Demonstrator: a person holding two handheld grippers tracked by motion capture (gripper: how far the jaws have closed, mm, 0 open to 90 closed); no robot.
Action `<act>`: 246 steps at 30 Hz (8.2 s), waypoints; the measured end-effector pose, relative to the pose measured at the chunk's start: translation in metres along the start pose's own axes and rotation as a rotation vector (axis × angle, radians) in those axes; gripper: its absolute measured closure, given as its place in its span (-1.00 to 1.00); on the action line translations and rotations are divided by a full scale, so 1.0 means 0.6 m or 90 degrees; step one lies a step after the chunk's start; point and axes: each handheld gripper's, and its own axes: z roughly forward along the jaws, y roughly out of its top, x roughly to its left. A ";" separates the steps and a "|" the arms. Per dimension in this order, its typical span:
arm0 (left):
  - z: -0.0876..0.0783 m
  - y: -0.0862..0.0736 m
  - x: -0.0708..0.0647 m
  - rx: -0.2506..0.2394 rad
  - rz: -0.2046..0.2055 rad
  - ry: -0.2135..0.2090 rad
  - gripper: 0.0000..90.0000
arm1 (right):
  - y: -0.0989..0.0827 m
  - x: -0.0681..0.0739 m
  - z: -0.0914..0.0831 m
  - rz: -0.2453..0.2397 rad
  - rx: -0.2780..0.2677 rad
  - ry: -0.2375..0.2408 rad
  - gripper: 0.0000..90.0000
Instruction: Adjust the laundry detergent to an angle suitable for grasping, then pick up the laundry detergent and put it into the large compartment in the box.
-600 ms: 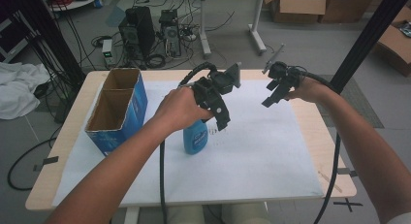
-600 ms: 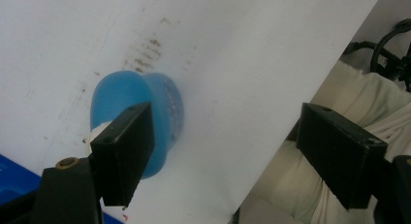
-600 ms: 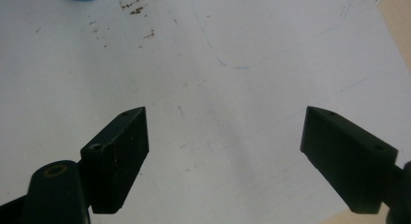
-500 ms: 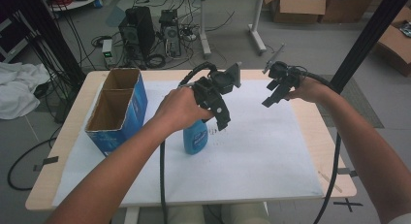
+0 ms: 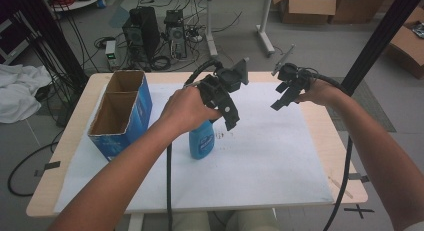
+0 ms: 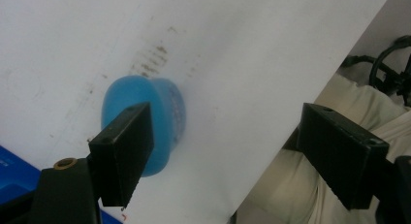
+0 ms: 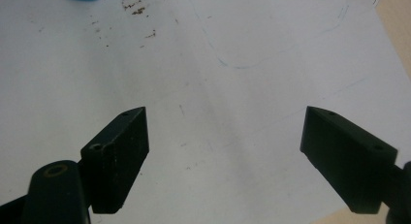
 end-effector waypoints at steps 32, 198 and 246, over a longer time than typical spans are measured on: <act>-0.025 -0.023 0.075 -0.015 -0.074 0.025 -0.55 | -0.001 0.003 -0.007 -0.001 0.000 -0.002 -0.61; 0.148 -0.035 0.104 0.059 -0.097 0.024 -0.18 | 0.010 0.004 0.021 -0.006 0.013 0.020 -0.59; -0.193 -0.103 0.182 -0.032 -0.363 0.117 -0.16 | 0.009 0.013 0.009 -0.019 0.005 0.018 -0.59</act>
